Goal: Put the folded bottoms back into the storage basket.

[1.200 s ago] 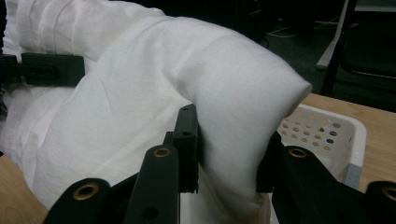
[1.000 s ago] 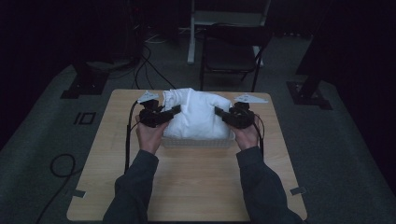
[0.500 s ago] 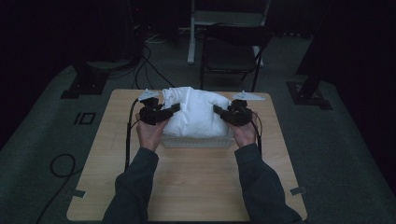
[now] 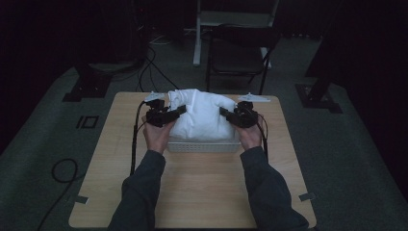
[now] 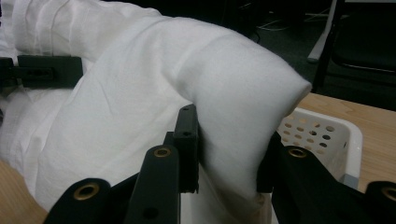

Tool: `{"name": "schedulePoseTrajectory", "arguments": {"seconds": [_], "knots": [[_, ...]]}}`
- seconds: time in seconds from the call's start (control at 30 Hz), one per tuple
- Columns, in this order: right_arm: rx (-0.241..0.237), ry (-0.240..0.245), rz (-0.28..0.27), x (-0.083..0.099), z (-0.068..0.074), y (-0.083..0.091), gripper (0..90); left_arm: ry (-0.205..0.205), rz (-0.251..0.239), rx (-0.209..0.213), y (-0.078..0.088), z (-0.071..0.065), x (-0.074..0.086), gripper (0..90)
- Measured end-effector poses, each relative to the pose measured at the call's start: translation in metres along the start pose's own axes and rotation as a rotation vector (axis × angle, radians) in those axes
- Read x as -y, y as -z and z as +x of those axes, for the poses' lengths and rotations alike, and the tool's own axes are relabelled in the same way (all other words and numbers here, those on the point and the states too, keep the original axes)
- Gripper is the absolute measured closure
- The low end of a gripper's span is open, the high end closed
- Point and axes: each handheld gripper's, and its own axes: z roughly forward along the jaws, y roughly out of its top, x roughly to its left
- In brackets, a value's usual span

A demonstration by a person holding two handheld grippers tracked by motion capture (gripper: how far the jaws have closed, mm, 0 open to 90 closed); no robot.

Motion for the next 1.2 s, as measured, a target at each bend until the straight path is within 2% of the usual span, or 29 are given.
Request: {"name": "schedulePoseTrajectory", "arguments": {"seconds": [0.23,0.5,0.7,1.2], "knots": [[0.011,-0.015,0.006,-0.002,-0.005,-0.005,70.9,-0.002,0.005,-0.019,-0.006,-0.001,-0.004,60.6],[0.026,-0.011,0.009,-0.008,-0.006,-0.008,70.9,0.0,0.001,-0.032,-0.011,0.001,-0.009,60.5],[0.028,-0.018,0.012,-0.008,-0.006,-0.013,71.0,0.009,0.006,-0.043,-0.015,0.005,-0.008,60.5],[0.044,-0.029,0.037,-0.002,-0.01,-0.028,71.0,-0.004,0.035,-0.082,-0.029,0.012,-0.001,60.4]]}}
